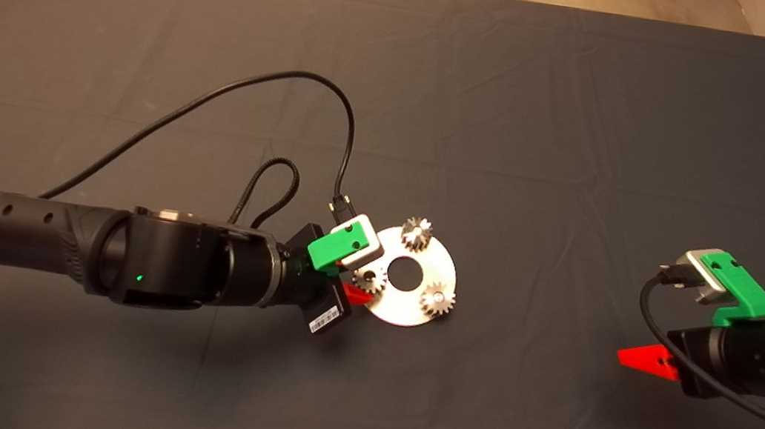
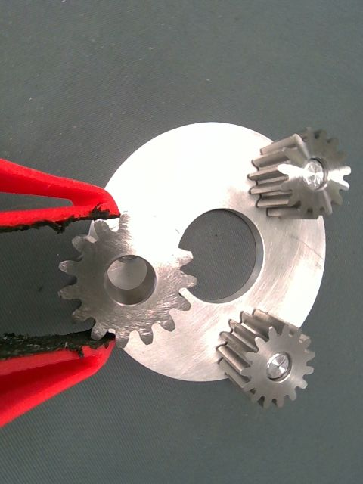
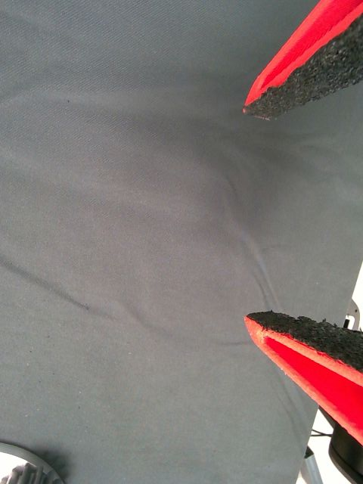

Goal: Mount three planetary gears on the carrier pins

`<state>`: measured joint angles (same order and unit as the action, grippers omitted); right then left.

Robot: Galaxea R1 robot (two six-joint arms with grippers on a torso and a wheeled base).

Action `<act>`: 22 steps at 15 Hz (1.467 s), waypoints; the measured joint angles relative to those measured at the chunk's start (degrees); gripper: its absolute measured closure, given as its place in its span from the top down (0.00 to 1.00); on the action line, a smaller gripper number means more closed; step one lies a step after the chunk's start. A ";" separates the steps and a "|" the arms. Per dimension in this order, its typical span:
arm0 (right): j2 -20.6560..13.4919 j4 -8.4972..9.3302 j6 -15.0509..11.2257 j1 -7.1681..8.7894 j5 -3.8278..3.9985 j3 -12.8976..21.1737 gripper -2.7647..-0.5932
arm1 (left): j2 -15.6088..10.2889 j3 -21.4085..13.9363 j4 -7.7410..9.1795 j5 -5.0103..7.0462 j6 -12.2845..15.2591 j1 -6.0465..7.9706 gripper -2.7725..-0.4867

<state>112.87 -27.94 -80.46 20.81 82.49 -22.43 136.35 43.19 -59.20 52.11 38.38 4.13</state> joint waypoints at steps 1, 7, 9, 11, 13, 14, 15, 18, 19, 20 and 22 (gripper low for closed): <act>0.00 0.02 0.00 0.00 0.00 0.00 0.60 | 0.02 0.22 0.00 -0.32 -0.35 0.00 0.03; 0.00 0.11 -0.02 0.00 -0.02 0.00 0.60 | -0.02 0.66 0.00 -1.09 -0.58 0.00 0.03; 0.00 0.11 -0.02 0.00 -0.02 0.00 0.60 | -0.05 0.68 0.02 -1.15 -1.75 0.00 0.03; 0.02 0.13 -0.02 -0.02 -0.02 0.00 0.60 | -0.45 0.68 0.02 -1.23 -3.23 0.04 0.03; 0.01 0.16 -0.05 0.00 0.00 0.00 0.60 | -1.10 0.99 0.00 -1.37 -3.34 0.07 0.03; 0.01 0.16 -0.03 0.00 -0.04 0.00 0.60 | -1.05 0.99 0.02 -1.28 -3.32 0.18 0.03; 0.00 0.16 -0.05 -0.02 0.00 0.00 0.60 | -1.06 0.99 0.02 -1.26 -3.33 0.18 0.03; 0.02 0.16 -0.05 -0.01 -0.02 0.00 0.60 | -1.04 0.99 0.02 -1.22 -3.34 0.18 0.03; 0.02 0.16 -0.05 -0.02 -0.02 0.00 0.60 | -0.99 1.01 0.02 -1.15 -3.32 0.18 0.03; 0.02 0.16 -0.03 0.00 -0.02 0.00 0.60 | -0.94 1.15 0.05 -1.22 -3.34 0.18 0.03; 0.00 0.16 -0.05 -0.02 -0.02 0.00 0.60 | -0.40 1.87 0.24 -1.22 -4.07 0.16 0.02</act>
<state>112.87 -27.78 -80.51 20.79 82.47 -22.43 135.95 45.06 -58.95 50.88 34.31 4.29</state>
